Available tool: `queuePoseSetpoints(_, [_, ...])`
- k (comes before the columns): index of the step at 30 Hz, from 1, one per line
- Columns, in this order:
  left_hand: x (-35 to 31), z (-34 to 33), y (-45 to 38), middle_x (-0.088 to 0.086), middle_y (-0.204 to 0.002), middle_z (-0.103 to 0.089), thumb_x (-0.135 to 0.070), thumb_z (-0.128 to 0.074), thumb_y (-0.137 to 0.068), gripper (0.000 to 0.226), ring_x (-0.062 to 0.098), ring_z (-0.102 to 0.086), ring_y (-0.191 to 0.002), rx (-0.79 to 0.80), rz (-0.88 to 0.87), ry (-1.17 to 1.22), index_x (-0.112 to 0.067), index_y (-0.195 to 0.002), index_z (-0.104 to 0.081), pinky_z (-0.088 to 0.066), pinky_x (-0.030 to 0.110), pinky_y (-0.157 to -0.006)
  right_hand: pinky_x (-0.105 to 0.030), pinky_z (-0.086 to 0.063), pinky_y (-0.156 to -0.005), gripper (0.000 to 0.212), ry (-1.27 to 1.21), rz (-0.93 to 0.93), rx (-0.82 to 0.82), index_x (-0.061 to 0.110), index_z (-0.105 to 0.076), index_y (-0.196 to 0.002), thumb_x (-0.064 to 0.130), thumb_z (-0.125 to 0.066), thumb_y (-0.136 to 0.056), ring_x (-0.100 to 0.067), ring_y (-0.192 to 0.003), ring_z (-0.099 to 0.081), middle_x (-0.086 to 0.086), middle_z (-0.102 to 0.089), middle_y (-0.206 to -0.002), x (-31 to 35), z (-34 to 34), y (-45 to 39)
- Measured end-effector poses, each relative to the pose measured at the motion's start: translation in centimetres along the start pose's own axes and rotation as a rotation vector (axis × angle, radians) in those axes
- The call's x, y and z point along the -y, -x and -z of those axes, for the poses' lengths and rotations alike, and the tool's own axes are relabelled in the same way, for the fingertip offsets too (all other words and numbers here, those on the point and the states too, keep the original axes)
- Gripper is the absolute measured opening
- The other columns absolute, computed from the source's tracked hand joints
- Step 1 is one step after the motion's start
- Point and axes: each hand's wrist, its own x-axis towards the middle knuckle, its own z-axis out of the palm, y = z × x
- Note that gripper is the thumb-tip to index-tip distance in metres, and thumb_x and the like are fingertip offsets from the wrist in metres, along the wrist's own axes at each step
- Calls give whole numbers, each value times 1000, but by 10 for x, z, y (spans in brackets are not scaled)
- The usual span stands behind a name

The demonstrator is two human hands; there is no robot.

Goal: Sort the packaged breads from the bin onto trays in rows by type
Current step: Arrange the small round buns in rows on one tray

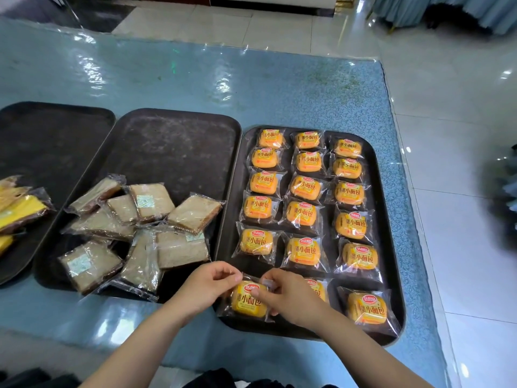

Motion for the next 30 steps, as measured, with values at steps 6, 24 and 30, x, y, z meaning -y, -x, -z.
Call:
queuePoseSetpoints(6, [9, -12, -4, -18, -101, -60, -33, -69, -88, 24, -1, -58, -92, -270, -237, -523, -29, -107, -56, -50, 23, -82, -24, -50, -77, 45, 235, 16, -158, 23, -53, -124, 52, -57, -90, -14, -98, -63, 1, -66, -114, 0, -17, -8])
queuePoseSetpoints(24, [41, -16, -1, -11, -117, -53, -52, -47, -89, 45, 8, -57, -99, -169, -611, -968, -29, -127, -50, -52, 26, -80, -26, -52, -75, 41, 781, 437, -402, 29, -64, -114, 45, -69, -77, -11, -92, -59, 14, -64, -114, -41, -18, -2])
queuePoseSetpoints(30, [40, -20, -1, -10, -110, -52, -48, -60, -86, 43, 8, -59, -90, -177, -567, -1005, -29, -124, -54, -50, 23, -71, -28, -51, -79, 40, 773, 432, -337, 28, -62, -117, 44, -63, -81, -13, -97, -57, 13, -63, -119, -41, -17, -4])
